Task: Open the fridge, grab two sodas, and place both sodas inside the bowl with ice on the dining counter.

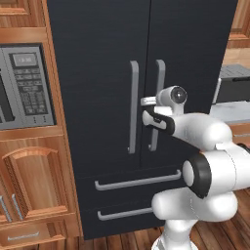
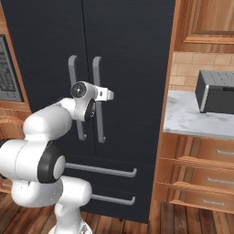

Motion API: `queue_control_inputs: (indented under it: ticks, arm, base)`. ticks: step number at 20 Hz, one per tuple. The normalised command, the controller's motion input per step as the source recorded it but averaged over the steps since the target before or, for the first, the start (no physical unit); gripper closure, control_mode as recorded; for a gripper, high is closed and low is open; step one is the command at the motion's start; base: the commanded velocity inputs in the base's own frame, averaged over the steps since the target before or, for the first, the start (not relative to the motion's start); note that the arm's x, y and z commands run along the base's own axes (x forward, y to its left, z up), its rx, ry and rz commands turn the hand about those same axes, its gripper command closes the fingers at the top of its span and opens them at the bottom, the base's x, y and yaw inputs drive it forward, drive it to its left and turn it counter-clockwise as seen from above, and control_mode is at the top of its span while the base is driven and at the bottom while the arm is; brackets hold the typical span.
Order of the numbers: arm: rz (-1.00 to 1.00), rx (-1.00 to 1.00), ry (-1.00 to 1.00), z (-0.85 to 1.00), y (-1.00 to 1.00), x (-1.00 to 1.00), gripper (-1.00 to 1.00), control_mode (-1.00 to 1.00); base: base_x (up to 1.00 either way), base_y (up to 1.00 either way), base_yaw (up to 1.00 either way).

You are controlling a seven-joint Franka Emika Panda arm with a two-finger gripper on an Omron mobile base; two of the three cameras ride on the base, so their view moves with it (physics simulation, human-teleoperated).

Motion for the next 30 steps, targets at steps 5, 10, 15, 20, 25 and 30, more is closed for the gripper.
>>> queue_control_inputs:
  ticks: [5,10,15,20,25,30]
  arm:
    - [0.04,0.00,0.00,-0.06,-0.03,0.47,-1.00,-1.00]
    - [0.03,0.00,0.01,-0.08,-0.05,0.48,1.00,-1.00]
    - [-0.02,0.00,0.04,-0.01,0.02,0.06,1.00,-1.00]
    - [-0.09,0.04,0.08,0.02,-0.02,-0.75,1.00,-1.00]
    - [-0.11,0.10,0.13,0.20,-0.03,-1.00,1.00,-1.00]
    - [-0.06,0.10,0.11,0.30,-0.13,-1.00,1.00,-1.00]
  base:
    - [0.00,0.00,0.00]
    - [0.00,0.00,0.00]
    - [0.00,0.00,0.00]
    - [0.00,0.00,0.00]
    - [0.00,0.00,0.00]
    - [0.00,0.00,0.00]
